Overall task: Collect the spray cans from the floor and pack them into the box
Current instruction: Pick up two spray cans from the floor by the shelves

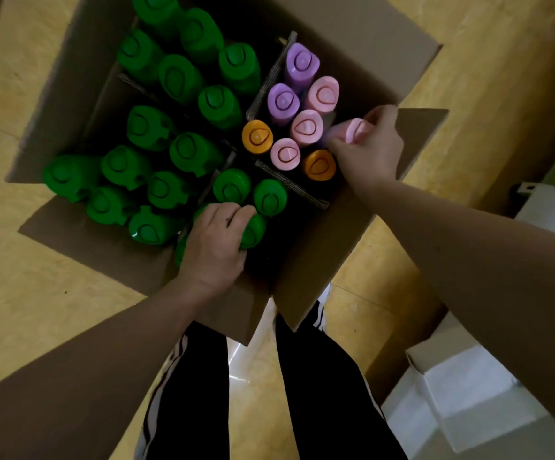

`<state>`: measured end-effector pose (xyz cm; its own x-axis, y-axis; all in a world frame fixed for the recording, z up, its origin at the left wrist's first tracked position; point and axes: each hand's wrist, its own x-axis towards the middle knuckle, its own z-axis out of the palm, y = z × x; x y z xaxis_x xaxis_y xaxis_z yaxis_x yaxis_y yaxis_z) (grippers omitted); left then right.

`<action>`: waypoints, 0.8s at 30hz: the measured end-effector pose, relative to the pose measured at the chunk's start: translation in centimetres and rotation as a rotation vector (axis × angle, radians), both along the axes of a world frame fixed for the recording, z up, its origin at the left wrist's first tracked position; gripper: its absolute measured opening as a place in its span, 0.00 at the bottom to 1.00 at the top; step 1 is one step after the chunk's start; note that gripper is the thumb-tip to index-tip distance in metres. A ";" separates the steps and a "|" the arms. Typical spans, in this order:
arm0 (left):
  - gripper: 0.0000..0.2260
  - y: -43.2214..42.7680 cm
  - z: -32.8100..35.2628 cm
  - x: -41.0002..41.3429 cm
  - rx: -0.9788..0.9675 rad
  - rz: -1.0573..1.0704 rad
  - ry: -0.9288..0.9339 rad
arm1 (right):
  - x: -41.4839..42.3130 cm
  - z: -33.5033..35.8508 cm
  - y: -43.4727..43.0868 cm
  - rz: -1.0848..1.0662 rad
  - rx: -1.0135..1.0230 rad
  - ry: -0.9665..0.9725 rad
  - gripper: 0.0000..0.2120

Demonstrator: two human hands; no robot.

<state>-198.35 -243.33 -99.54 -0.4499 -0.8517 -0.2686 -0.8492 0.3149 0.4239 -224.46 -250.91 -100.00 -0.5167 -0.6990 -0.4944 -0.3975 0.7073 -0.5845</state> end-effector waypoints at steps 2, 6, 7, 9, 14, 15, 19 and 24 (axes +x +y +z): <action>0.30 -0.2 -0.8 -0.2 -0.045 -0.070 -0.040 | 0.3 -0.7 -0.1 0.024 0.011 -0.002 0.27; 0.29 0.1 -1.4 -0.8 -0.110 -0.129 -0.136 | 0.7 -1.6 -0.1 0.072 0.054 -0.025 0.28; 0.28 0.2 -1.5 -0.8 -0.122 -0.140 -0.156 | 0.8 -1.8 -0.2 0.076 0.064 -0.044 0.28; 0.28 0.3 -1.7 -0.9 -0.138 -0.153 -0.176 | 1.0 -2.0 -0.2 0.063 0.083 -0.084 0.28; 0.32 0.7 -1.4 -0.6 -0.087 -0.129 -0.204 | 1.6 -2.1 0.2 -0.051 0.125 -0.237 0.30; 0.33 0.7 -1.2 -0.6 -0.072 -0.127 -0.209 | 1.6 -2.0 0.4 -0.048 0.122 -0.242 0.30; 0.32 1.0 -0.7 -0.3 -0.036 -0.144 -0.206 | 1.8 -1.7 0.9 -0.023 0.129 -0.234 0.37; 0.30 1.7 -0.4 0.4 -0.015 -0.146 -0.224 | 2.3 -1.4 2.4 -0.010 0.111 -0.200 0.43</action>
